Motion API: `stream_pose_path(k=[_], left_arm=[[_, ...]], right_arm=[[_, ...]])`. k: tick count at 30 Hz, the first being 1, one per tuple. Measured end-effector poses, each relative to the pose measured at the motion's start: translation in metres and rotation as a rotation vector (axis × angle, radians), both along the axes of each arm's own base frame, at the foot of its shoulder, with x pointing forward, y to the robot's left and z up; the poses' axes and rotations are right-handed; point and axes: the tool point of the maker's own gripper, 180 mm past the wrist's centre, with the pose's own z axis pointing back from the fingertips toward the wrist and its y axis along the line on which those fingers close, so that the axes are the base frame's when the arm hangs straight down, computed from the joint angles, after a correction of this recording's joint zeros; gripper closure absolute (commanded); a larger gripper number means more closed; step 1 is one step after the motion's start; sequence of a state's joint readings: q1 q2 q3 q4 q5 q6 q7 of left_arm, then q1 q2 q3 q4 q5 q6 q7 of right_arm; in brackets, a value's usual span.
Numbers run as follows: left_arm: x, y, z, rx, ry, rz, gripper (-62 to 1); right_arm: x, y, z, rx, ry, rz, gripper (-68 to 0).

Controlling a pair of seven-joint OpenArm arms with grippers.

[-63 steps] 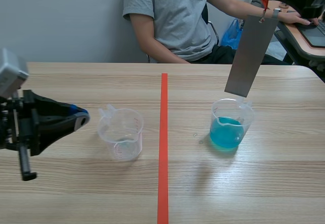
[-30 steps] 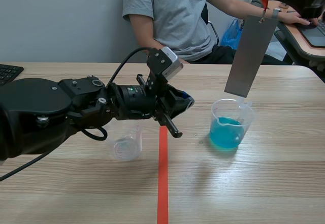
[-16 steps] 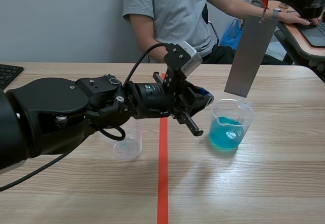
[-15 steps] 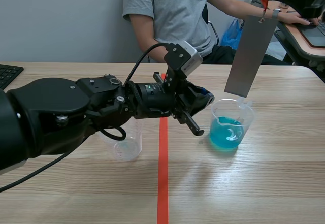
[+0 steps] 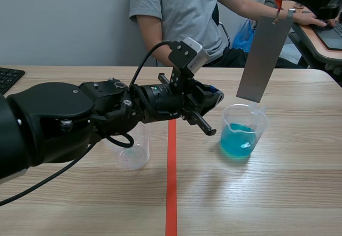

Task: Do the redox reaction experiment.
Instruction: 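Raise the plate and point at it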

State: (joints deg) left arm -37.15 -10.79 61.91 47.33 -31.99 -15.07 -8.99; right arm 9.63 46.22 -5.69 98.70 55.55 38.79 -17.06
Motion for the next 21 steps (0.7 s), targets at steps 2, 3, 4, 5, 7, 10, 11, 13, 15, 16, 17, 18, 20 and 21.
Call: stream_pose_path(k=[2,3,4,5,7,10,11,13,15,16,17,18,20,21], left_arm=[[-0.0004,-0.0002,0.0000,0.000,0.001,-0.002,-4.6],[-0.0010,-0.0005,0.0000,-0.001,0.002,-0.006,-4.6],[-0.0015,-0.0008,0.0000,-0.002,0.003,-0.009,-4.6],[-0.0016,-0.0009,0.0000,-0.002,0.003,-0.010,-4.6],[-0.0016,-0.0009,0.0000,-0.002,0.003,-0.010,-4.6],[-0.0029,-0.0014,-0.0001,-0.003,0.006,-0.017,-4.6],[-0.0029,-0.0015,0.0000,-0.003,0.006,-0.018,-4.6],[-0.0028,-0.0015,0.0000,-0.003,0.006,-0.017,-4.6],[-0.0029,-0.0015,0.0000,-0.003,0.006,-0.017,-4.6],[-0.0029,-0.0015,0.0000,-0.003,0.006,-0.017,-4.6],[-0.0029,-0.0015,0.0000,-0.003,0.006,-0.017,-4.6],[-0.0028,-0.0014,0.0000,-0.003,0.006,-0.017,-4.6],[-0.0028,-0.0009,-0.0004,-0.002,0.006,-0.016,-4.6],[-0.0025,0.0005,-0.0010,0.000,0.006,-0.015,-4.6]], right_arm=[[0.0000,0.0000,0.0000,0.000,0.000,0.000,-1.1],[0.0000,0.0000,0.0000,0.000,0.000,0.000,-1.1],[0.0000,0.0000,0.0000,0.000,0.000,0.000,-1.1],[0.0000,0.0000,0.0000,0.000,0.000,0.000,-1.1],[0.0000,0.0000,0.0000,0.000,0.000,0.000,-1.1],[0.0000,0.0000,0.0000,0.000,0.000,0.000,-1.1],[0.0000,0.0000,0.0000,0.000,0.000,0.000,-1.1],[0.0000,0.0000,0.0000,0.000,0.000,0.000,-1.1],[0.0000,0.0000,0.0000,0.000,0.000,0.000,-1.1],[0.0000,0.0000,0.0000,0.000,0.000,0.000,-1.1],[0.0000,0.0000,0.0000,0.000,0.000,0.000,-1.1],[0.0000,0.0000,0.0000,0.000,0.000,0.000,-1.1],[0.0000,0.0000,0.0000,0.000,0.000,0.000,-1.1],[0.0000,0.0000,0.0000,0.000,0.000,0.000,-1.1]])
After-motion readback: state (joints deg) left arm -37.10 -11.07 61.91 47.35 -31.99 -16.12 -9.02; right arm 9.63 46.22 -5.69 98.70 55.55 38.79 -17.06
